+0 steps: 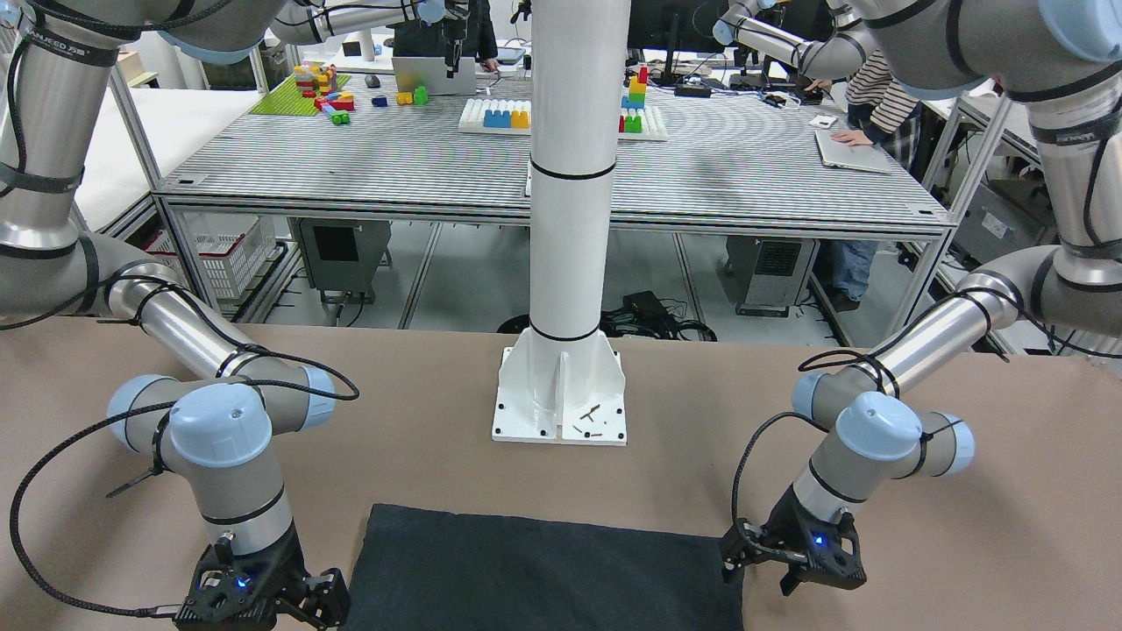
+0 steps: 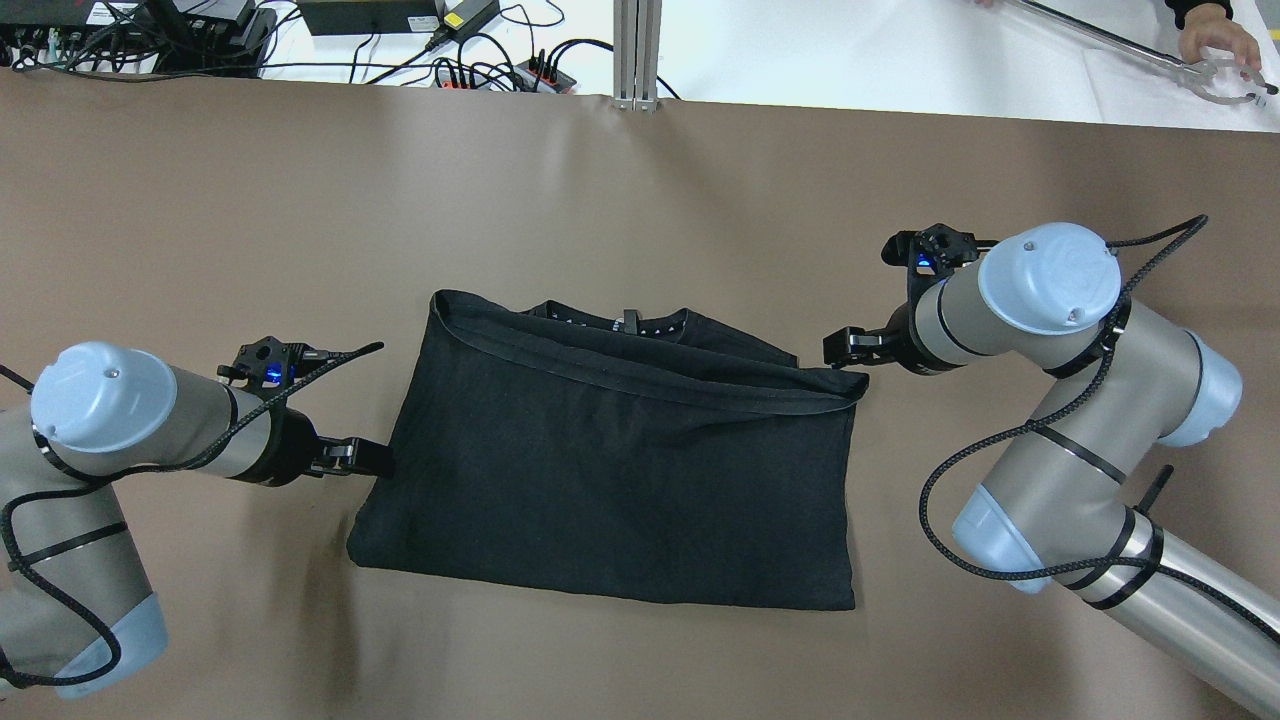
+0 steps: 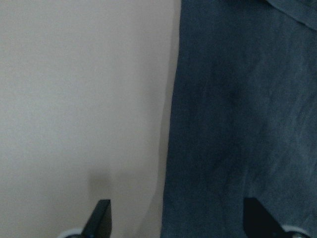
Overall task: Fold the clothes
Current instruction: 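Grasp the folded shirt's corner nearest the left gripper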
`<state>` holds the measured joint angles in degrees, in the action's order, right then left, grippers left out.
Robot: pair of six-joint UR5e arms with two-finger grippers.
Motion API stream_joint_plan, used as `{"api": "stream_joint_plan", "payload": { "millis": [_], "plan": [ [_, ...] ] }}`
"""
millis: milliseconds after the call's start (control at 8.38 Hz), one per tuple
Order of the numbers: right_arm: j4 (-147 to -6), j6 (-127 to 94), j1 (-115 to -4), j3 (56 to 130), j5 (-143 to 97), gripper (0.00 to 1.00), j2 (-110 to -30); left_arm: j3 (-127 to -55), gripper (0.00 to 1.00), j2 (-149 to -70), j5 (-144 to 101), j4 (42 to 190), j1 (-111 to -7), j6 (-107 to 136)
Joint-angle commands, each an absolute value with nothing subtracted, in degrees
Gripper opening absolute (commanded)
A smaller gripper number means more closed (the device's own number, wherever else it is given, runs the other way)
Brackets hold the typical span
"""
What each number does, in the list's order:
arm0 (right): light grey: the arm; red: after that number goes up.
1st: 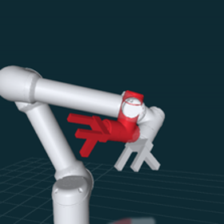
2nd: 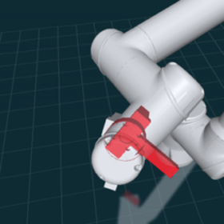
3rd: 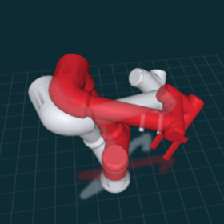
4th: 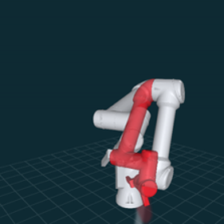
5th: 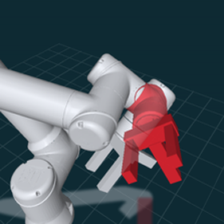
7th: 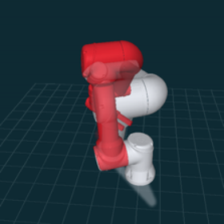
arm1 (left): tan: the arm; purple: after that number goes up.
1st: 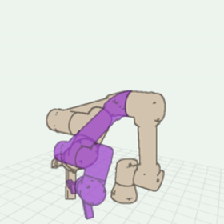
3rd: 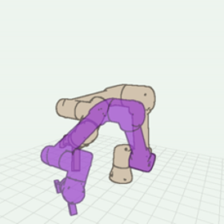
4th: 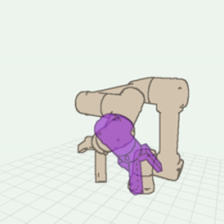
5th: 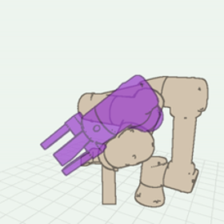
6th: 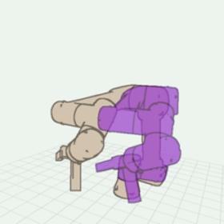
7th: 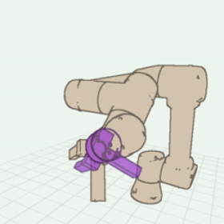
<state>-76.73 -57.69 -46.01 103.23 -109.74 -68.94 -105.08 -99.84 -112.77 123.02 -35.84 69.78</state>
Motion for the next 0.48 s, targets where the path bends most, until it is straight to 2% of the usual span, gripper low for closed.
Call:
{"api": "stream_joint_plan", "payload": {
  "millis": [0,239,358],
  "plan": [
    [-76.7,-57.7,-45.9,103.3,-109.5,0.94,-68.9,-105.0,0.94,-98.9,-112.5,124.1,-31.9,71.3],
    [-76.7,-57.7,-46.0,103.3,-109.5,0.94,-68.8,-104.9,0.92,-97.7,-109.8,125.1,-29.1,71.3],
    [-76.7,-57.7,-46.0,103.3,-109.5,0.94,-68.8,-104.9,0.88,-97.7,-109.8,125.1,-28.7,71.4]
  ]
}}
